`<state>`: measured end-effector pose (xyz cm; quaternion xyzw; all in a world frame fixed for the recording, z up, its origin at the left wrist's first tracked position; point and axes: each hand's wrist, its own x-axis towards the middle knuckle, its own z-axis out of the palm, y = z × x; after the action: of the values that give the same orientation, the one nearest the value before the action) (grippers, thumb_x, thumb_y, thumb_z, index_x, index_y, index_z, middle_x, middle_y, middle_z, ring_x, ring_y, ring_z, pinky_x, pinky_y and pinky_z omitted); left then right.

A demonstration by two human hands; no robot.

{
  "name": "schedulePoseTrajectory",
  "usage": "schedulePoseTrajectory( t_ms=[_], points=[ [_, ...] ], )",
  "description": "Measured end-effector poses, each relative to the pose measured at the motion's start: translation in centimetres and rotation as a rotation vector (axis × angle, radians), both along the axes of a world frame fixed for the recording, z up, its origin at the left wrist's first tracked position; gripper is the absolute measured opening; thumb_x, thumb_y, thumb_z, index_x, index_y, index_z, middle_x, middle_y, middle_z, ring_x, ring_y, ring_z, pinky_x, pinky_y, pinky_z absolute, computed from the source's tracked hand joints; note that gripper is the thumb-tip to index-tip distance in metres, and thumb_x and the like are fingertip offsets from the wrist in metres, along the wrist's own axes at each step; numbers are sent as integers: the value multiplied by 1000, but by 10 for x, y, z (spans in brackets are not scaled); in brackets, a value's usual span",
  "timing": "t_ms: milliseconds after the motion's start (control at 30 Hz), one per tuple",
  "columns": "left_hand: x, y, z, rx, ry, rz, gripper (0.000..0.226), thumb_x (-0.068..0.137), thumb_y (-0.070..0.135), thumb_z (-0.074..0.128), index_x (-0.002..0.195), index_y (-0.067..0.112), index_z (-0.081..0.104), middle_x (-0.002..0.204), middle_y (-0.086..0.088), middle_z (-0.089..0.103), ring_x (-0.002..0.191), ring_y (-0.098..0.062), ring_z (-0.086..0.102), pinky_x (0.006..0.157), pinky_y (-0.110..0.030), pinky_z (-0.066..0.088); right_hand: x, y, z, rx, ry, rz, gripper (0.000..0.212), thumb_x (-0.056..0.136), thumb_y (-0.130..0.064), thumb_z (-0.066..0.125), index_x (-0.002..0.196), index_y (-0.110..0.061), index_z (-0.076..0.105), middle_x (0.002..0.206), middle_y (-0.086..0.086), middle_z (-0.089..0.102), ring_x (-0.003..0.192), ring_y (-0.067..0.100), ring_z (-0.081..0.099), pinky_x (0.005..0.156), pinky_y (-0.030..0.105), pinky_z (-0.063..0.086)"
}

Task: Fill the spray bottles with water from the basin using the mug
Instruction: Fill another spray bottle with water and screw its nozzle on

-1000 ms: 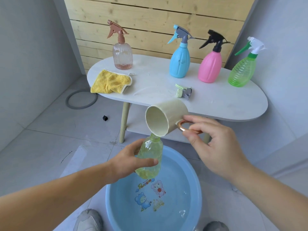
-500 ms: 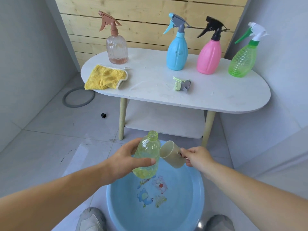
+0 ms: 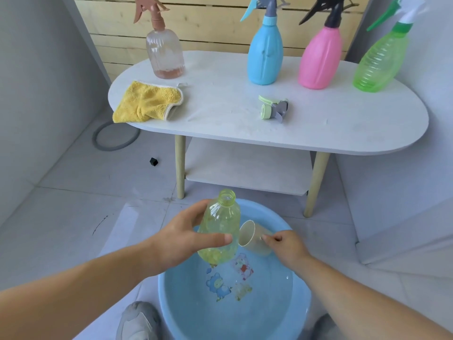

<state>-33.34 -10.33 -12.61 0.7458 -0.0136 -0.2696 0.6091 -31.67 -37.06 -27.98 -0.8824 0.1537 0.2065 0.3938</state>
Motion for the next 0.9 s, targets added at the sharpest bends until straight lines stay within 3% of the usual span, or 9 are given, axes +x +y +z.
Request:
schedulePoseTrajectory(
  t_ms=[300,733,900],
  points=[
    [1,1,-5,26,21,7,53,71,28,88,121,30,70,116,6,75,116,-9,68,96,-33,57,-3,9,-6,-119,18,87,54,95,-36,60,53,-18,32,49,-7,27,51,16,29,50,31,24],
    [1,2,-3,41,35,21,60,70,29,88,125,35,67,121,10,74,119,-6,66,101,-36,55,-8,12,-6,-125,42,83,56,97,-33,58,52,-18,29,49,-7,30,47,14,28,45,25,21],
    [1,3,-2,40,26,27,60,69,29,88,125,36,67,120,10,74,117,-5,67,99,-34,57,-4,13,3,-56,33,61,55,96,-33,60,56,-20,24,54,-5,24,52,16,23,51,30,20]
  ],
)
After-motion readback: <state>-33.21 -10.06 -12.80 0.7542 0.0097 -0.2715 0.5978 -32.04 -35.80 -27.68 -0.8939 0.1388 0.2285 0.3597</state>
